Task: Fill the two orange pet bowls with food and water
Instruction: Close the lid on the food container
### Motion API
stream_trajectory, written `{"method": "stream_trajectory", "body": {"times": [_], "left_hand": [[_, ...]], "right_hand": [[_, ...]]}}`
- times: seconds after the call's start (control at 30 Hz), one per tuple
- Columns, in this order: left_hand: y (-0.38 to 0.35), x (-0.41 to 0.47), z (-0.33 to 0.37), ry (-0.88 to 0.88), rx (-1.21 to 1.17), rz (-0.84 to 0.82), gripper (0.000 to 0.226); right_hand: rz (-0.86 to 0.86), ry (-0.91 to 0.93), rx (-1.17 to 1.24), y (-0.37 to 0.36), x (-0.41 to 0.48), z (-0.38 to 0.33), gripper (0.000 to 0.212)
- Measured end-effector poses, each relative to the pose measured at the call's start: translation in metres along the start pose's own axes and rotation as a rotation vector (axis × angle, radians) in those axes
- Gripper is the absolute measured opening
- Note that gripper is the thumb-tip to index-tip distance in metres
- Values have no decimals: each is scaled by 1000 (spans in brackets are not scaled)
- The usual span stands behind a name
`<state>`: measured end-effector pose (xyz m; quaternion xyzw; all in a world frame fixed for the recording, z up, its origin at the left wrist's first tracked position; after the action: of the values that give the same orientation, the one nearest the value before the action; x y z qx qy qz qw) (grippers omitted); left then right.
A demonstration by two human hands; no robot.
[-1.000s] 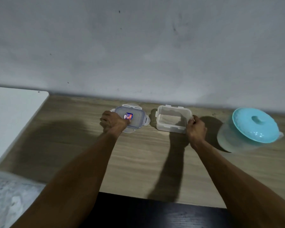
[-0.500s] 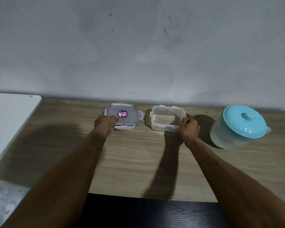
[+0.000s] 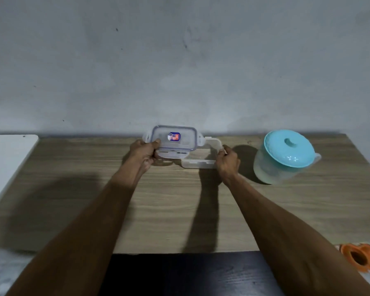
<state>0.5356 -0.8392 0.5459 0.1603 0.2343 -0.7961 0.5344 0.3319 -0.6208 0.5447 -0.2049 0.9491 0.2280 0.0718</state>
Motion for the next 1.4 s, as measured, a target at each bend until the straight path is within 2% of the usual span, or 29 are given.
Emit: {"method": "stream_trajectory", "body": {"times": [0.2,0.47,0.6,0.77,0.83,0.97,1.23,1.33,1.4], "left_hand": [[-59,-11,-29,-10,85,31,23],[-68,-27,-35,-104,329,101,29],[-76,-37,-22,-203,463,112,35],[-66,-39,-12,-286,804,201,39],[-62,-40,-7,-311,909,244,41],[-61,-39,-14,-260,859,191,44],[-60,-40,-13,-248,892,170,45],[-60,-40,-17,-222,904,154,45],[-61,-41,-17,-225,913,151,43]], "right_hand": [[-2,-50,96,4,4,5,38],[-41,-106,193,8,-1,11,39],[-65,-195,332,-9,37,61,39],[-93,-202,424,-3,13,38,29],[-80,-151,390,4,-1,19,22],[-81,-103,376,6,-7,8,40],[-92,-106,343,5,-5,13,39],[-59,-70,212,8,-4,9,47],[-61,7,51,9,-4,-1,62]]}}
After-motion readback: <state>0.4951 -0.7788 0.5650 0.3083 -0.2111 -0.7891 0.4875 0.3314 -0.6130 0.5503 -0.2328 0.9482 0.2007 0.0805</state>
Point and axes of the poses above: each hand's wrist, its own x-axis towards the middle knuckle, its own y-axis out of the back of the hand, z = x × y, the point moved 10 cm from there along x, towards the middle knuckle, and after that the axes turned 5 degrees about x, right-handed, at the moved point
